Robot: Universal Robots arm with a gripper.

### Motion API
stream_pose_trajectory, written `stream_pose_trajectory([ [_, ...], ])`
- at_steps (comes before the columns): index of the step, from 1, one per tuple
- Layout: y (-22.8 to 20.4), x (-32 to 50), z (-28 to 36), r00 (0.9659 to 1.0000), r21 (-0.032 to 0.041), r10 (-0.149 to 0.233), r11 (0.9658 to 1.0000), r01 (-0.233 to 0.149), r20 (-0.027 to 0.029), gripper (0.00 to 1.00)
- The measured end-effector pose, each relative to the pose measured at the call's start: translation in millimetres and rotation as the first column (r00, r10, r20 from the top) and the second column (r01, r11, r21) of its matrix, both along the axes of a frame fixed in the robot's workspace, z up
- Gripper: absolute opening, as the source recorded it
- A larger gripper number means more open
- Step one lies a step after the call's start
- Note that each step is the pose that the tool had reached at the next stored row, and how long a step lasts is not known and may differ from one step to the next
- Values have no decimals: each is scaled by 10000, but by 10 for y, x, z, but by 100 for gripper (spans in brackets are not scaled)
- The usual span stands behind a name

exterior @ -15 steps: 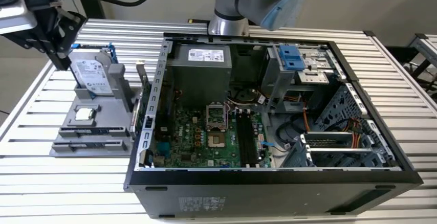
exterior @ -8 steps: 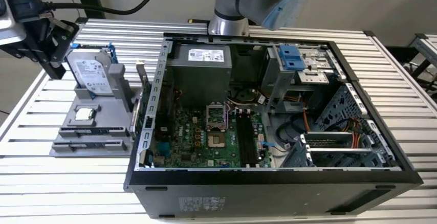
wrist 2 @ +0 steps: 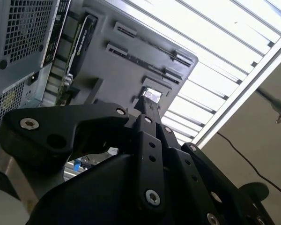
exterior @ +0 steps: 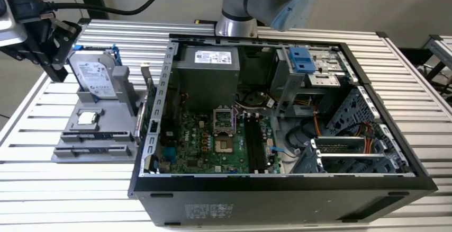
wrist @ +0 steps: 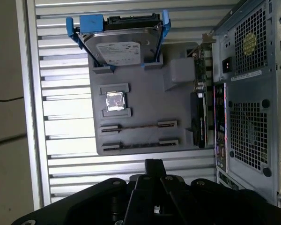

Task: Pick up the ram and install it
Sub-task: 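Reach for the ram, then pick up the ram and move it above insertion slot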

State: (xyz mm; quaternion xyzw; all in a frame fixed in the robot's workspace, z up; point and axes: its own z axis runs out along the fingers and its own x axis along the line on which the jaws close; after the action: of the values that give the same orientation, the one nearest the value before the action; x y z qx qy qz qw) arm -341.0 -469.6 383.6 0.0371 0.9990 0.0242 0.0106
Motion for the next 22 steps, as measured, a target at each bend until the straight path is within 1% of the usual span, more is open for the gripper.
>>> stream_pose_trajectory([
  [9, 0, 0, 0, 10000, 0, 51, 10000, -51, 5, 0],
  [11, 1, -1, 0, 9995, 0, 315, 9995, -315, 5, 0],
  [13, 1, -1, -1, 9978, 0, 666, 9978, -666, 7, 0],
  [14, 1, 0, 0, 9964, 0, 845, 9964, -845, 6, 0],
  [16, 1, 0, 0, 9927, 0, 1209, 9927, -1209, 6, 0],
  [18, 1, 0, 0, 9877, 0, 1565, 9877, -1565, 6, 0],
  [20, 1, 0, 0, 9813, 0, 1924, 9813, -1924, 6, 0],
  [22, 1, 0, 0, 9735, 0, 2286, 9735, -2286, 6, 0],
])
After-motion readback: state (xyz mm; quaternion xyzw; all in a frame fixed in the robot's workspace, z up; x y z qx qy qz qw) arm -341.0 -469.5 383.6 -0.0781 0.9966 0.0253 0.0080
